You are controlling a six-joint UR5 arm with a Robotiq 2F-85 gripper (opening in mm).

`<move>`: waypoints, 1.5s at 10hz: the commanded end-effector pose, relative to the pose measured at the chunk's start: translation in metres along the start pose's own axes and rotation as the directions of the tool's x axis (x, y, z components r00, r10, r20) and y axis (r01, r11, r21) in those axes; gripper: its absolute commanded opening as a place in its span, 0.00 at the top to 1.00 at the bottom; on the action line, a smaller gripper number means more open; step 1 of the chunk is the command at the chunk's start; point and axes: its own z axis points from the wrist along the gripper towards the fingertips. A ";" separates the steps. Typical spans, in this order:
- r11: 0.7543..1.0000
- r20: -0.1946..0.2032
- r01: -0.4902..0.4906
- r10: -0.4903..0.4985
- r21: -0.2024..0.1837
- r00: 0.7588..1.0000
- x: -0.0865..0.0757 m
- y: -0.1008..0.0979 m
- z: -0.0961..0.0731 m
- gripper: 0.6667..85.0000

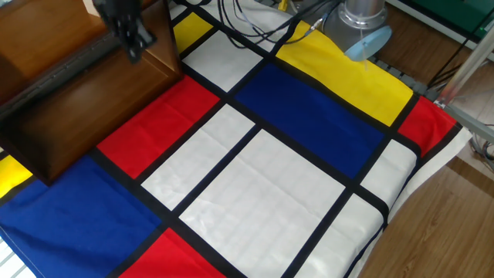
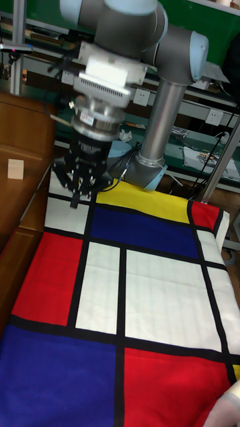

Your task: Put the object on the shelf

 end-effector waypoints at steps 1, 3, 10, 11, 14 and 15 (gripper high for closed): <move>1.000 0.036 0.014 -0.013 -0.019 0.999 -0.011 0.008 0.018 1.00; 0.997 -0.004 0.073 -0.073 0.010 0.997 -0.001 0.001 0.018 1.00; 0.991 -0.015 0.106 -0.107 -0.087 0.994 0.005 0.025 0.017 1.00; 0.991 -0.015 0.102 -0.104 -0.090 0.994 0.005 0.026 0.017 1.00; 0.994 -0.010 0.084 -0.085 -0.072 0.996 -0.001 0.035 0.025 1.00; 0.995 -0.009 0.081 -0.082 -0.065 0.997 -0.003 0.042 0.031 1.00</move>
